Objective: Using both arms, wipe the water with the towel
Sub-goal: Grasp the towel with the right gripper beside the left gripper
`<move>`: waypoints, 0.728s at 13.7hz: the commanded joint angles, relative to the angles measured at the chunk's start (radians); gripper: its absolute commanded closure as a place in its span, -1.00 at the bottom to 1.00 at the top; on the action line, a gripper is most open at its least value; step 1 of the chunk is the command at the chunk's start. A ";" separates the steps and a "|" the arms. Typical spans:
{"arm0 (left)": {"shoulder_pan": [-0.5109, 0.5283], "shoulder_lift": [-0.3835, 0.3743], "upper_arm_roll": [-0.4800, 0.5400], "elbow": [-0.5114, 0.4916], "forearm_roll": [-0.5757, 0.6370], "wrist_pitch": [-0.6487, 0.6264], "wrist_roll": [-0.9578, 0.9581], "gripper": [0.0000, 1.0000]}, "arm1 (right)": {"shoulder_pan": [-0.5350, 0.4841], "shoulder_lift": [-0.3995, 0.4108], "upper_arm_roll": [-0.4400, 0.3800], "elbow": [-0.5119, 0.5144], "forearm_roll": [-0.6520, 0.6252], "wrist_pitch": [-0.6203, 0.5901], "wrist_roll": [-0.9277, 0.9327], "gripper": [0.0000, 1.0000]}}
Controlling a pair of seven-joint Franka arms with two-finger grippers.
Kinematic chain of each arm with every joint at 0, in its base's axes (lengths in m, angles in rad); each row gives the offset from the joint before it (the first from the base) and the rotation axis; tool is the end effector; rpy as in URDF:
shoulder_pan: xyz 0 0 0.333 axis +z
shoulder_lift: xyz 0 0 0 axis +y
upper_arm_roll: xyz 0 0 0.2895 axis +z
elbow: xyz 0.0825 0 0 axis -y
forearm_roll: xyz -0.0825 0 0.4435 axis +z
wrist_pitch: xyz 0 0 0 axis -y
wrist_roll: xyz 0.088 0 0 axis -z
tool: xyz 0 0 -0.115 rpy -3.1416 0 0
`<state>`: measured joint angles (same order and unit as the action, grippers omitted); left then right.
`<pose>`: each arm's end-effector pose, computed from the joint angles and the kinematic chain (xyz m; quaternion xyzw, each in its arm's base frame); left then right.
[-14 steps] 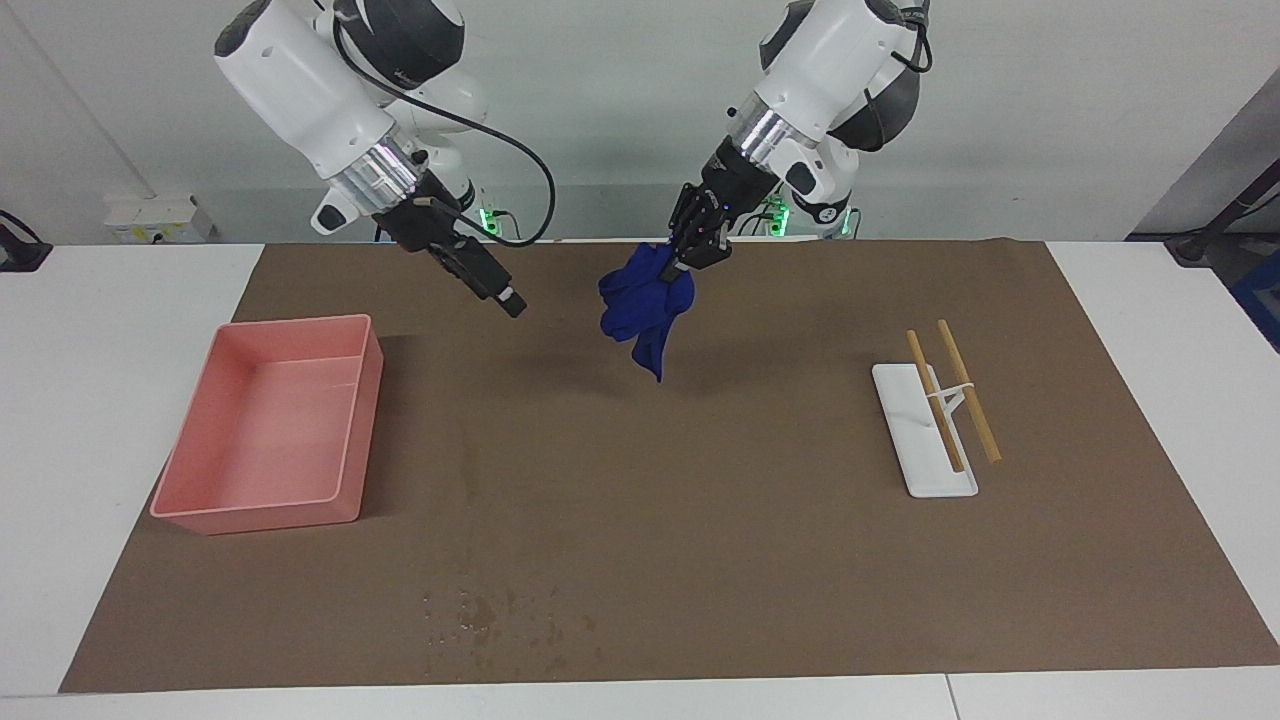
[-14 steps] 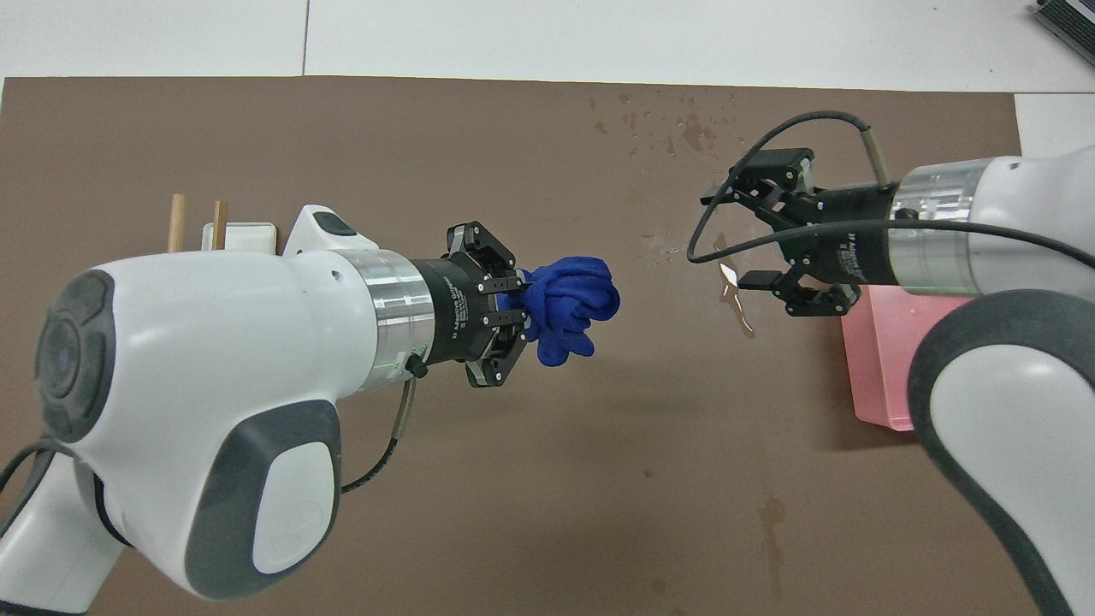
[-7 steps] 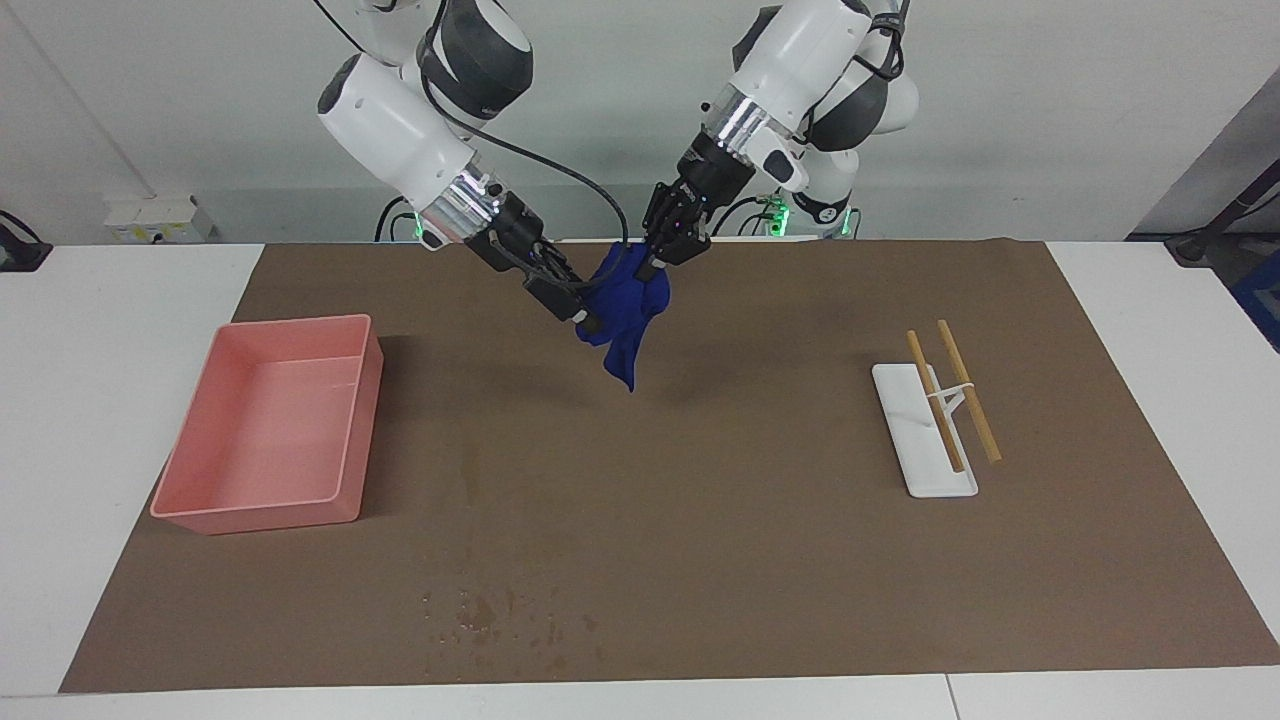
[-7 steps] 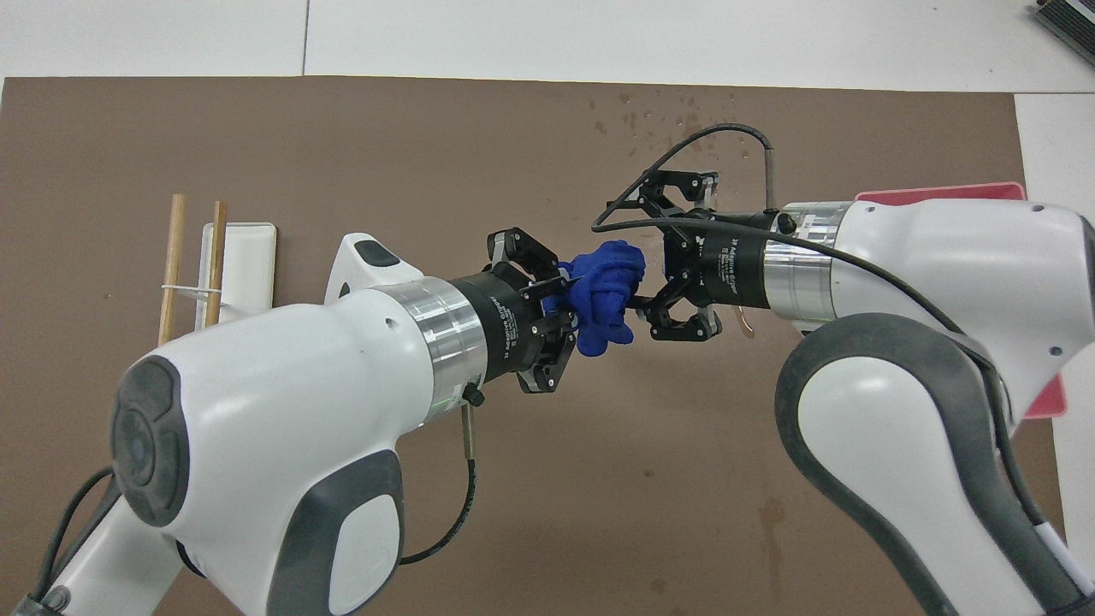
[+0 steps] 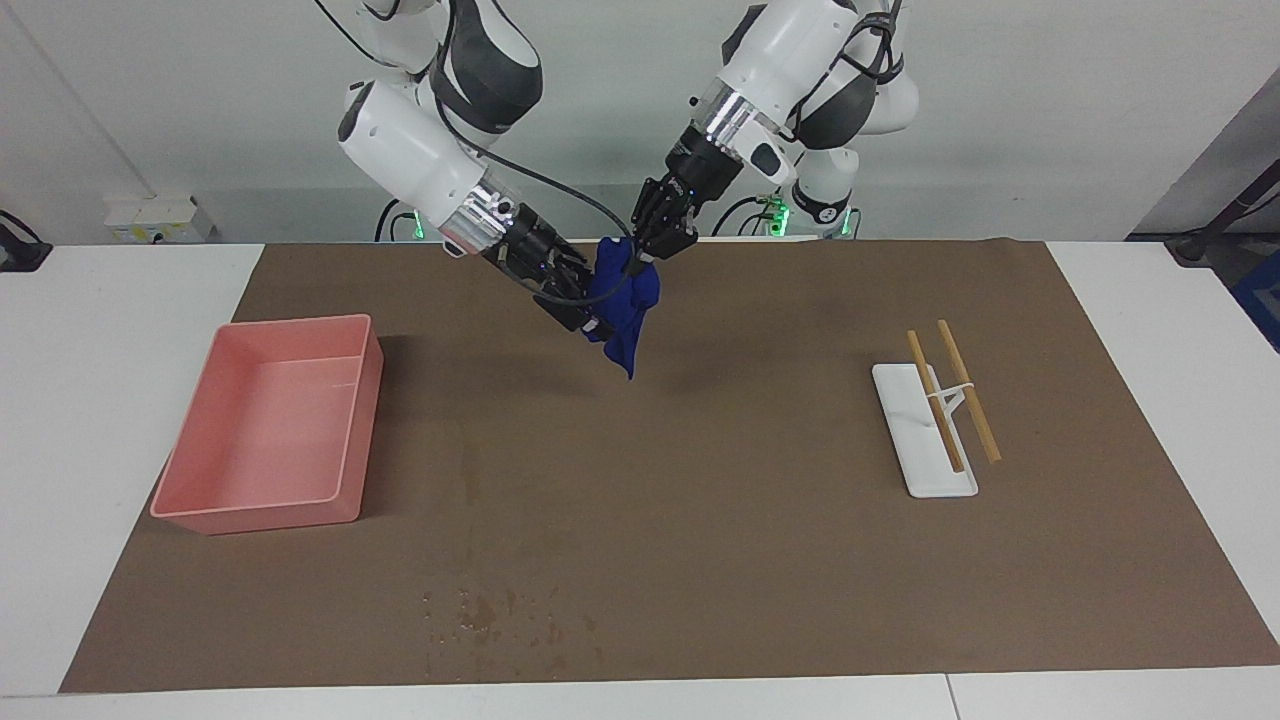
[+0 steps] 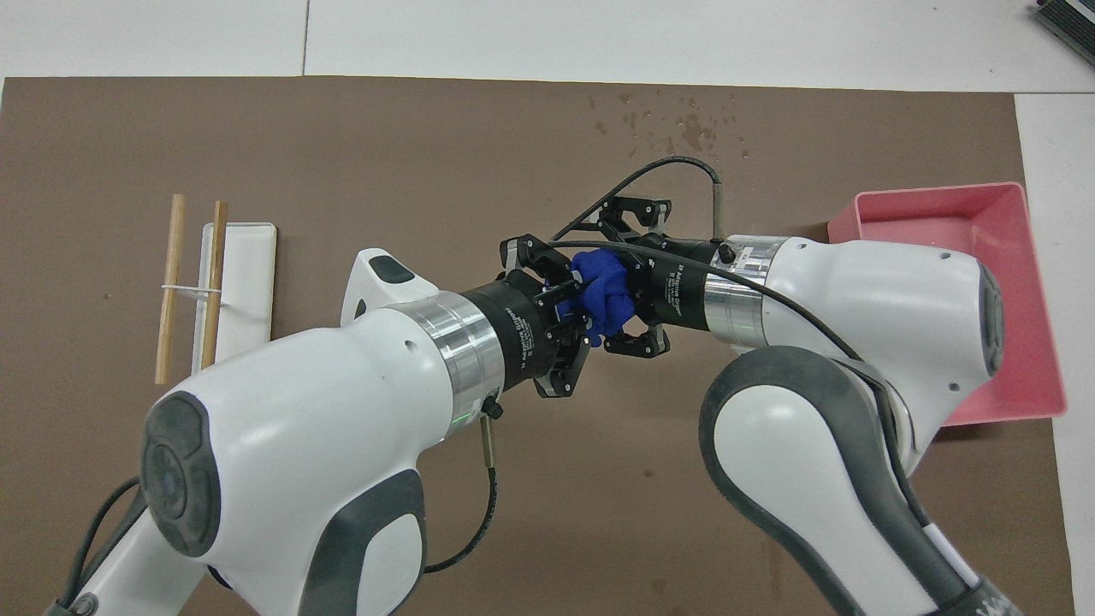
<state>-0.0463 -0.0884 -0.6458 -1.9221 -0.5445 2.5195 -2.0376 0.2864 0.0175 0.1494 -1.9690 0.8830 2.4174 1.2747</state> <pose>0.4962 -0.4215 0.5475 0.6240 0.6857 -0.1256 0.3531 0.5915 0.2839 0.4532 -0.7034 0.5900 0.1346 0.3728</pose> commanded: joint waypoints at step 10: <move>0.005 -0.042 -0.002 -0.037 -0.028 0.015 -0.006 1.00 | 0.004 0.004 -0.001 -0.001 0.016 -0.003 -0.127 1.00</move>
<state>-0.0461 -0.0953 -0.6459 -1.9319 -0.5446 2.5227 -2.0399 0.2863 0.0216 0.1483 -1.9705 0.8830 2.4171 1.2052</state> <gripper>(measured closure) 0.833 0.960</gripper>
